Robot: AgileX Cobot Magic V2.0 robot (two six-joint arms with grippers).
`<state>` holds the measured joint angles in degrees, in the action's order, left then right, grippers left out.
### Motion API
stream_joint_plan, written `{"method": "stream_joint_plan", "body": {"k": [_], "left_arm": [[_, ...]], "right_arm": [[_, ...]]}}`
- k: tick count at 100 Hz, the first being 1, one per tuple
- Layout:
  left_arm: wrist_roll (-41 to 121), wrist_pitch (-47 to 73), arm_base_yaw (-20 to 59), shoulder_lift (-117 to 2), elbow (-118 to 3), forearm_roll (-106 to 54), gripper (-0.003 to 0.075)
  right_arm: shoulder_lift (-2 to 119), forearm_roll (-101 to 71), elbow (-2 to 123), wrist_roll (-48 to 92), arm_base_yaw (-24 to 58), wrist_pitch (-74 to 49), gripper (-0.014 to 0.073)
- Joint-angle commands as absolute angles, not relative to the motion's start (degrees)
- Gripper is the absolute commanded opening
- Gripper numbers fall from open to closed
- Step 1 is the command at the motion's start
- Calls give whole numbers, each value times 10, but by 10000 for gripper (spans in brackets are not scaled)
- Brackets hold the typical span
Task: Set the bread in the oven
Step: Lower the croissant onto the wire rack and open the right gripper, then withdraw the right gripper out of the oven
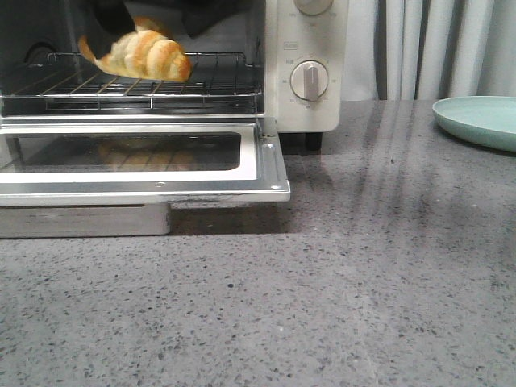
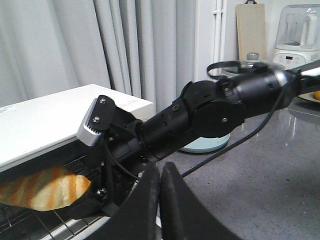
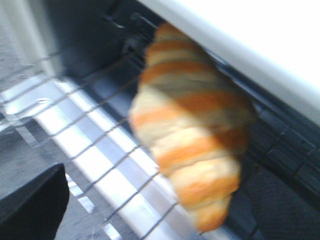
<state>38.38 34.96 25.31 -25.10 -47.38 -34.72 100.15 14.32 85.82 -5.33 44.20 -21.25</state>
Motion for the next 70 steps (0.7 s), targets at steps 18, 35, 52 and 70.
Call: {"method": "stream_joint_plan", "body": {"k": [18, 35, 52, 70], "left_arm": [[378, 307, 257, -260, -490, -290, -22], [349, 299, 256, -250, -465, -245, -22], [279, 221, 249, -195, -372, -211, -22], [257, 104, 232, -132, -252, -217, -22]], "right_arm": [[855, 143, 801, -50, 506, -234, 203], [698, 163, 666, -50, 498, -210, -64], [492, 171, 510, -50, 447, -168, -65], [269, 192, 379, -50, 374, -186, -69]]}}
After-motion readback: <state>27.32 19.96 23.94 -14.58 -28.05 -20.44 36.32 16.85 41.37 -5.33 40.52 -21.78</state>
